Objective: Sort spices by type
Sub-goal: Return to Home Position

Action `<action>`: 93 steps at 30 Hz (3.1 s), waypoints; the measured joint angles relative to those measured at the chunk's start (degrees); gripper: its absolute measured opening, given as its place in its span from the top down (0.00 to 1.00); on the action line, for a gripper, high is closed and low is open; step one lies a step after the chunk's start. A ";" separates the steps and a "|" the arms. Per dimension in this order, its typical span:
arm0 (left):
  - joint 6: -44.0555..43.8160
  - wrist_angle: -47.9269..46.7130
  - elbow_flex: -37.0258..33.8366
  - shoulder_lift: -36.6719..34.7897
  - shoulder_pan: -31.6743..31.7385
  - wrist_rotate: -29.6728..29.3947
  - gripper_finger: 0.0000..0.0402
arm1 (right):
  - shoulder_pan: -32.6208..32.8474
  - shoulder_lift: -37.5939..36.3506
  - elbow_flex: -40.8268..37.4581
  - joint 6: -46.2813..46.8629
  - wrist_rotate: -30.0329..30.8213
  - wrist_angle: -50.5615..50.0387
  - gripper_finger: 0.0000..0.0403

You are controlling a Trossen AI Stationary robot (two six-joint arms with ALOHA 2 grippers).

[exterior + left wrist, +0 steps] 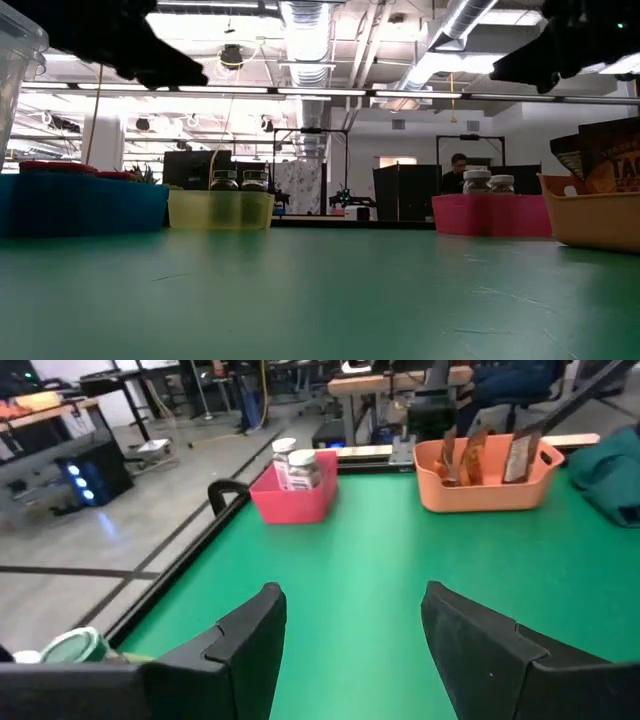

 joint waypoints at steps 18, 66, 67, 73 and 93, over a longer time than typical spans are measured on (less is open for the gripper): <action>-5.20 -3.91 -11.28 -21.53 -2.38 10.77 0.44 | -1.21 -16.57 -5.01 -0.90 0.00 8.65 0.69; 2.97 -6.06 -18.30 -30.01 -3.03 15.65 0.44 | -1.55 -17.62 -13.08 3.69 -0.07 -3.47 0.69; 2.96 -6.06 -18.30 -30.01 -3.03 15.65 0.44 | -1.55 -17.62 -13.08 3.69 -0.07 -4.18 0.69; 2.98 -6.07 -18.30 -30.01 -3.03 15.65 0.44 | -1.55 -17.62 -13.08 3.69 -0.07 -7.60 0.69; 3.00 -6.08 -18.30 -30.01 -3.03 15.65 0.44 | -1.55 -17.62 -13.08 3.69 -0.07 -10.50 0.69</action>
